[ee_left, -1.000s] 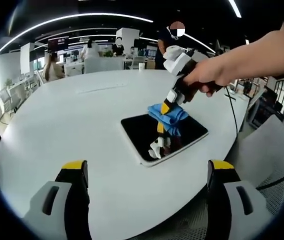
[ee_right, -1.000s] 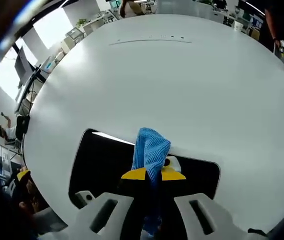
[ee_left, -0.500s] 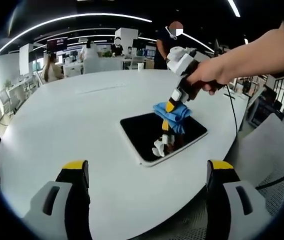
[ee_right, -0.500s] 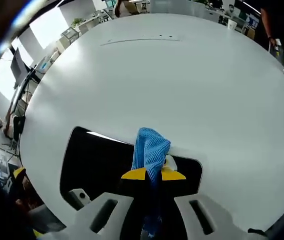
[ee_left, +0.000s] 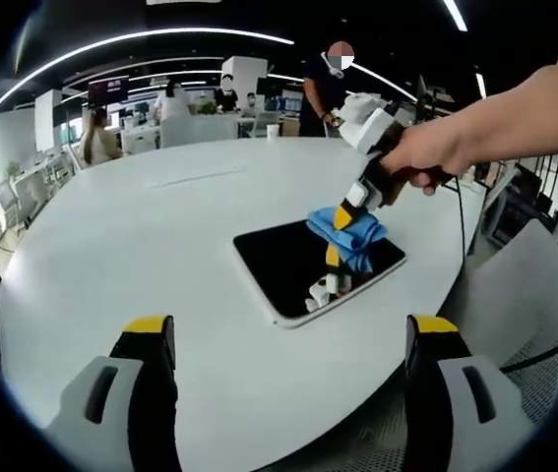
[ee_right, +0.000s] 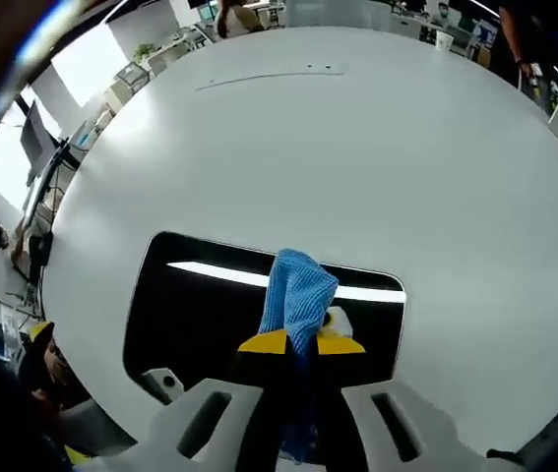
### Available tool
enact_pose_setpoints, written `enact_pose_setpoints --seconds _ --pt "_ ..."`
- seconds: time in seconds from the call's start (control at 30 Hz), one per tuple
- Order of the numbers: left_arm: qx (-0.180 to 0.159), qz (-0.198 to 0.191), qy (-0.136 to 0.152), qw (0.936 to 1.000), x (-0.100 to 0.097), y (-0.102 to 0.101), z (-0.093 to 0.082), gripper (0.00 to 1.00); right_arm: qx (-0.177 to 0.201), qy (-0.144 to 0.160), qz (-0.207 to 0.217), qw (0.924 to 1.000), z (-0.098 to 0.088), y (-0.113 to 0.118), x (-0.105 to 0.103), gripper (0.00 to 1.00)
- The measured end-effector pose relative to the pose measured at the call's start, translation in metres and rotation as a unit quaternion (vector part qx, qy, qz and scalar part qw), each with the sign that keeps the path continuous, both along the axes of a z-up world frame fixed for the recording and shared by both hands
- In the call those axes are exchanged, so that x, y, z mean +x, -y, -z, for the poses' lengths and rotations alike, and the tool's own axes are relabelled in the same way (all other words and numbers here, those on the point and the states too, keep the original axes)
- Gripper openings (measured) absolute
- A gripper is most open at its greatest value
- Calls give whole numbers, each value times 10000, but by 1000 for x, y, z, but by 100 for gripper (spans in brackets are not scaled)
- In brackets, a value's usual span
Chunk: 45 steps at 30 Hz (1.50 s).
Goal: Wipe the mirror surface with the cleaning cloth until all visible marks leave the cleaned area.
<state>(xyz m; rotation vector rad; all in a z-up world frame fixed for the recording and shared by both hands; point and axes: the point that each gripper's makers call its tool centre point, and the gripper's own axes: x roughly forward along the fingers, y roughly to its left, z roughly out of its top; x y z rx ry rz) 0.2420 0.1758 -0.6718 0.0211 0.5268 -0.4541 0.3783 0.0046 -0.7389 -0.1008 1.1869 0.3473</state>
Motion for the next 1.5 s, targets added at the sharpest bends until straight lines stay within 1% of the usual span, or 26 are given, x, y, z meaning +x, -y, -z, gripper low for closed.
enact_pose_setpoints --seconds 0.1,0.3,0.5,0.97,1.03,1.1,1.2,1.33,1.5 --pt "9 4 -3 10000 0 0 0 95 16 20 -10 10000 3 0 -6 2" --pt "-5 -7 18 10000 0 0 -1 95 24 53 -75 10000 2 1 -25 2" --pt "3 -35 22 10000 0 -1 -1 95 66 25 -75 9999 2 4 -45 2" --pt "-23 -24 14 10000 0 1 -1 94 194 -31 -74 9998 2 7 -79 2" --pt "-31 -26 15 10000 0 1 -1 94 225 -118 -23 9997 2 8 -85 2" --pt "-43 -57 21 10000 0 0 -1 94 233 -124 -52 9996 1 7 -90 2" --pt "-34 -73 22 10000 0 0 -1 93 243 -89 -59 9996 1 7 -89 2" --pt "-12 -62 14 10000 -1 0 -1 93 279 -169 -16 9995 1 8 -87 2" --pt "-7 -52 23 10000 -1 0 -1 92 318 -156 -18 9994 0 9 -89 2"
